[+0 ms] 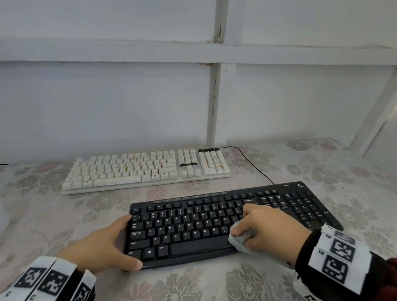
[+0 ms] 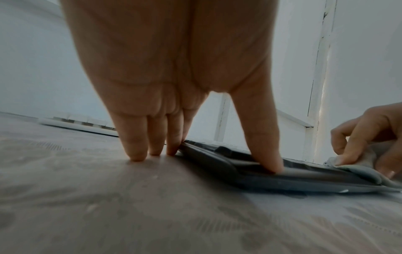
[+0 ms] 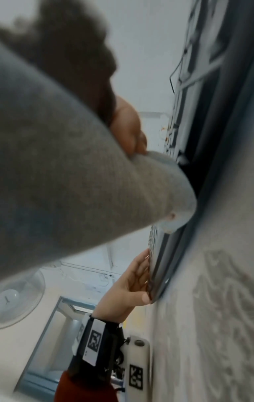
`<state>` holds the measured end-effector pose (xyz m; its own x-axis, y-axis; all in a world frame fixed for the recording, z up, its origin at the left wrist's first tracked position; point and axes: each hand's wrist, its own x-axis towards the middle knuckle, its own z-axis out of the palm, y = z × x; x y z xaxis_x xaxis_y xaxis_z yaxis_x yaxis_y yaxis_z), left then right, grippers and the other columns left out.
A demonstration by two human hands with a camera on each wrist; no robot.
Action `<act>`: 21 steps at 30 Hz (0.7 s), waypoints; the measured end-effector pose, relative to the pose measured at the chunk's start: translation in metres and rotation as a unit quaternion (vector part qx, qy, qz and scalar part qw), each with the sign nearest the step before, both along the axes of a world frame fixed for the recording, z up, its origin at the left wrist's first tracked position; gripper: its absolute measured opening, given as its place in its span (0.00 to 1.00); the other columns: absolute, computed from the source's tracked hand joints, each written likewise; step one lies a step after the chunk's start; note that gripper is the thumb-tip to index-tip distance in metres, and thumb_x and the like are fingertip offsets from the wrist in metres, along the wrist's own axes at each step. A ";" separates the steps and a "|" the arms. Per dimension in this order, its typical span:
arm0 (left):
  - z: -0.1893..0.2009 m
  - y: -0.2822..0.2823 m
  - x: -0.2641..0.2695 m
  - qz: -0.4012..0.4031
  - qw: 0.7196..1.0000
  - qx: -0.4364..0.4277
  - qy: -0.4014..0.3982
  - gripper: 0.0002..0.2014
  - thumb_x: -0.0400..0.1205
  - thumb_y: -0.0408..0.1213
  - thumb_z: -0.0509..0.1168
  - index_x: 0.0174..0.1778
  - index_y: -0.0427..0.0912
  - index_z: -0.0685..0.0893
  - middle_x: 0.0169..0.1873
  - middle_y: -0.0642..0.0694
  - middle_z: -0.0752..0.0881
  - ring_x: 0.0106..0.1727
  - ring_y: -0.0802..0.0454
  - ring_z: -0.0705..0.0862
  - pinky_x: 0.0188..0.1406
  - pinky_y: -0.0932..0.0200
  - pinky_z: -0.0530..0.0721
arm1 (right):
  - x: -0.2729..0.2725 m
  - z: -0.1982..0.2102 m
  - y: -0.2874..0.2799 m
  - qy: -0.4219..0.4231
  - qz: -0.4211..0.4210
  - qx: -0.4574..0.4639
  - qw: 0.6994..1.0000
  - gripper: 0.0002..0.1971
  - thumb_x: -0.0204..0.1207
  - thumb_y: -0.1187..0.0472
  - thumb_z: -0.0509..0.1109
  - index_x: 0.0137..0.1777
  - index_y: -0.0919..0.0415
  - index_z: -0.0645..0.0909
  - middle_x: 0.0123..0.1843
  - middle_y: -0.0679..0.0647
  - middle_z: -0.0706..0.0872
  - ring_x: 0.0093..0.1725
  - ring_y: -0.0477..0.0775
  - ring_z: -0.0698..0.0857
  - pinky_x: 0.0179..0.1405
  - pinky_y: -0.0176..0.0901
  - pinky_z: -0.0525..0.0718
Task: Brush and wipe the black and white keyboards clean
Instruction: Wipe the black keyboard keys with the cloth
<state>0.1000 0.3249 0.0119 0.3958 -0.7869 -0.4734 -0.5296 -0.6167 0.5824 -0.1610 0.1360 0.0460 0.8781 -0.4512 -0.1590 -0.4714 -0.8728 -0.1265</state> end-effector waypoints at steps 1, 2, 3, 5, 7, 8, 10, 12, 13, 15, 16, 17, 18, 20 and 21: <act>0.000 0.000 0.000 0.001 1.000 -0.001 0.003 0.64 0.51 0.58 0.78 0.81 0.56 0.50 0.75 0.59 0.67 0.74 0.57 0.68 0.73 0.59 0.67 | -0.005 -0.001 -0.005 -0.003 -0.012 -0.003 1.000 0.05 0.70 0.65 0.60 0.33 0.59 0.72 0.38 0.48 0.63 0.37 0.52 0.71 0.35 0.43 0.66; -0.001 0.000 0.000 0.003 1.000 -0.004 0.005 0.63 0.53 0.56 0.79 0.81 0.56 0.50 0.75 0.59 0.67 0.74 0.57 0.68 0.72 0.60 0.67 | -0.011 -0.002 -0.010 -0.004 -0.027 -0.006 1.000 0.05 0.70 0.64 0.61 0.34 0.60 0.74 0.39 0.49 0.65 0.38 0.52 0.74 0.35 0.43 0.68; -0.002 0.000 0.000 0.006 1.000 -0.006 0.007 0.60 0.58 0.52 0.81 0.81 0.56 0.50 0.75 0.59 0.67 0.73 0.57 0.68 0.71 0.60 0.67 | -0.018 -0.002 -0.016 -0.006 -0.040 -0.011 0.999 0.04 0.71 0.64 0.63 0.37 0.60 0.77 0.40 0.49 0.68 0.40 0.52 0.77 0.35 0.42 0.69; -0.003 -0.001 0.000 0.008 1.000 -0.009 0.008 0.57 0.63 0.48 0.80 0.81 0.56 0.50 0.75 0.58 0.68 0.72 0.57 0.69 0.69 0.61 0.67 | -0.033 -0.002 -0.028 -0.009 -0.062 -0.025 0.998 0.06 0.72 0.62 0.64 0.42 0.61 0.82 0.41 0.50 0.70 0.41 0.50 0.76 0.33 0.36 0.67; -0.004 0.000 0.001 0.008 1.000 -0.005 0.012 0.61 0.56 0.53 0.80 0.81 0.55 0.50 0.76 0.58 0.67 0.73 0.57 0.69 0.70 0.61 0.67 | -0.046 0.000 -0.038 -0.007 -0.085 -0.040 0.996 0.08 0.72 0.61 0.63 0.43 0.62 0.83 0.40 0.48 0.69 0.38 0.47 0.72 0.30 0.34 0.63; -0.003 0.000 0.001 0.005 1.000 -0.003 0.013 0.64 0.51 0.57 0.79 0.82 0.55 0.50 0.76 0.58 0.67 0.73 0.57 0.69 0.71 0.60 0.67 | -0.051 0.001 -0.042 -0.003 -0.091 -0.046 0.995 0.08 0.72 0.60 0.63 0.42 0.63 0.82 0.39 0.48 0.68 0.37 0.47 0.70 0.30 0.34 0.62; -0.003 0.000 0.002 0.000 1.000 -0.004 0.015 0.68 0.46 0.62 0.76 0.82 0.54 0.49 0.77 0.58 0.65 0.75 0.57 0.68 0.73 0.59 0.66 | -0.055 0.006 -0.047 -0.006 -0.087 -0.038 0.996 0.06 0.72 0.61 0.64 0.39 0.63 0.80 0.38 0.47 0.67 0.35 0.45 0.68 0.30 0.34 0.61; -0.004 0.000 0.002 0.003 1.000 -0.007 0.019 0.68 0.45 0.62 0.76 0.82 0.55 0.49 0.77 0.58 0.66 0.74 0.56 0.68 0.72 0.59 0.67 | -0.050 0.014 -0.040 -0.034 -0.065 0.008 0.997 0.07 0.74 0.58 0.67 0.36 0.58 0.81 0.37 0.46 0.68 0.36 0.42 0.70 0.33 0.29 0.64; -0.004 0.000 0.003 0.004 1.000 -0.007 0.020 0.69 0.44 0.62 0.76 0.82 0.55 0.49 0.77 0.57 0.66 0.74 0.56 0.68 0.72 0.59 0.67 | -0.043 0.016 -0.034 -0.046 -0.042 0.028 0.998 0.08 0.74 0.57 0.67 0.35 0.56 0.81 0.38 0.45 0.69 0.37 0.40 0.71 0.34 0.27 0.65; -0.006 0.000 0.004 0.005 1.000 -0.008 0.026 0.74 0.39 0.67 0.78 0.82 0.55 0.48 0.78 0.56 0.65 0.76 0.55 0.67 0.74 0.57 0.66 | -0.027 0.016 -0.015 -0.049 0.010 0.038 0.998 0.08 0.75 0.57 0.65 0.36 0.58 0.79 0.39 0.46 0.69 0.39 0.41 0.73 0.35 0.27 0.65; -0.007 0.001 0.005 0.004 0.999 -0.010 0.030 0.78 0.35 0.70 0.78 0.82 0.55 0.48 0.78 0.56 0.64 0.76 0.55 0.66 0.75 0.56 0.65 | -0.018 0.011 -0.006 -0.046 0.025 0.039 0.998 0.07 0.75 0.59 0.64 0.37 0.59 0.79 0.40 0.48 0.68 0.41 0.46 0.74 0.36 0.30 0.66; -0.007 0.001 0.005 0.004 0.999 -0.014 0.033 0.80 0.31 0.72 0.76 0.82 0.55 0.49 0.78 0.56 0.64 0.77 0.55 0.65 0.76 0.55 0.65 | -0.012 0.008 0.002 -0.043 0.029 0.041 0.998 0.07 0.74 0.62 0.62 0.38 0.57 0.80 0.40 0.49 0.67 0.42 0.50 0.76 0.37 0.36 0.70; -0.008 0.001 0.005 0.004 0.999 -0.019 0.034 0.81 0.29 0.73 0.75 0.82 0.54 0.49 0.78 0.55 0.64 0.78 0.55 0.64 0.76 0.56 0.64 | -0.009 0.004 0.006 -0.038 0.018 0.045 0.998 0.10 0.75 0.63 0.61 0.40 0.53 0.83 0.41 0.49 0.67 0.44 0.53 0.78 0.41 0.41 0.72; -0.008 0.000 0.005 0.004 0.999 -0.027 0.038 0.82 0.27 0.73 0.74 0.82 0.53 0.50 0.78 0.54 0.64 0.78 0.54 0.64 0.75 0.57 0.64 | -0.011 0.000 0.005 -0.047 -0.015 0.060 0.997 0.13 0.75 0.63 0.62 0.45 0.48 0.86 0.43 0.50 0.69 0.48 0.55 0.80 0.45 0.43 0.75; -0.008 0.000 0.005 0.004 0.999 -0.030 0.039 0.82 0.27 0.73 0.74 0.82 0.53 0.50 0.78 0.54 0.64 0.78 0.54 0.64 0.74 0.58 0.64 | -0.016 0.000 0.001 -0.054 -0.027 0.060 0.996 0.11 0.75 0.63 0.62 0.45 0.49 0.86 0.45 0.51 0.71 0.48 0.54 0.80 0.47 0.42 0.76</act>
<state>0.1048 0.3249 0.0034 0.3656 -0.8117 -0.4555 -0.4762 -0.5836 0.6578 -0.1765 0.1372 0.0456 0.8675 -0.4826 -0.1205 -0.4961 -0.8217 -0.2806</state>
